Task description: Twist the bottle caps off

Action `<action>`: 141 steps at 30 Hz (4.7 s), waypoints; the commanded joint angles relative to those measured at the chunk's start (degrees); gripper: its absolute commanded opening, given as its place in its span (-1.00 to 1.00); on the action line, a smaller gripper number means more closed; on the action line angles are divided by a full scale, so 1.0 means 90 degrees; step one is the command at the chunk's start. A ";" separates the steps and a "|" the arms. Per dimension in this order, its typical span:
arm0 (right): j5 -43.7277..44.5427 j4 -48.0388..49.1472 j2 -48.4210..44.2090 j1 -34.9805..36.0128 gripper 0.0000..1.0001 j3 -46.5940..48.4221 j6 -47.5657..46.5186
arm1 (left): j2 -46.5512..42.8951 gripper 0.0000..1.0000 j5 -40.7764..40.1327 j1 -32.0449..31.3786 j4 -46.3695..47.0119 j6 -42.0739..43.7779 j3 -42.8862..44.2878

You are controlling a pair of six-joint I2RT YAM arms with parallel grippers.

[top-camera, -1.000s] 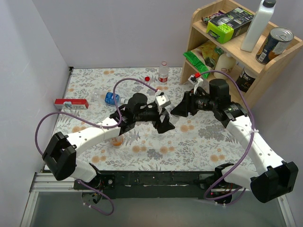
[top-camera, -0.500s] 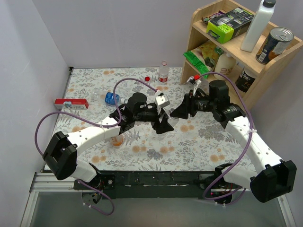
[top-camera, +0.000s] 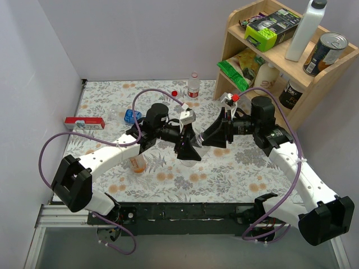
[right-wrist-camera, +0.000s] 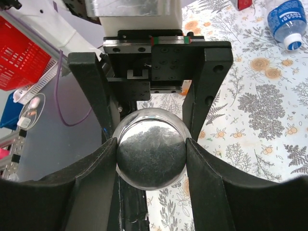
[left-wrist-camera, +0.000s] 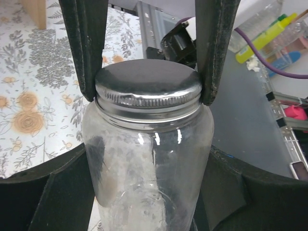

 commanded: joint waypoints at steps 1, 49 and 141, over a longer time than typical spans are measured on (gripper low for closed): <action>-0.0006 0.0044 -0.0026 0.0007 -0.37 -0.0137 -0.0429 | -0.0170 -0.25 0.0636 0.0011 0.0782 -0.0432 0.0263; 0.8179 0.0786 -0.1354 0.2419 0.40 -0.0469 0.3106 | -0.0366 -0.20 -0.4492 -0.0741 0.0177 -0.0207 0.0136; 0.7657 0.0523 -0.1170 0.2621 0.54 0.0087 0.2774 | -0.1010 -0.21 -0.4170 -0.0330 -0.0077 0.0379 0.0156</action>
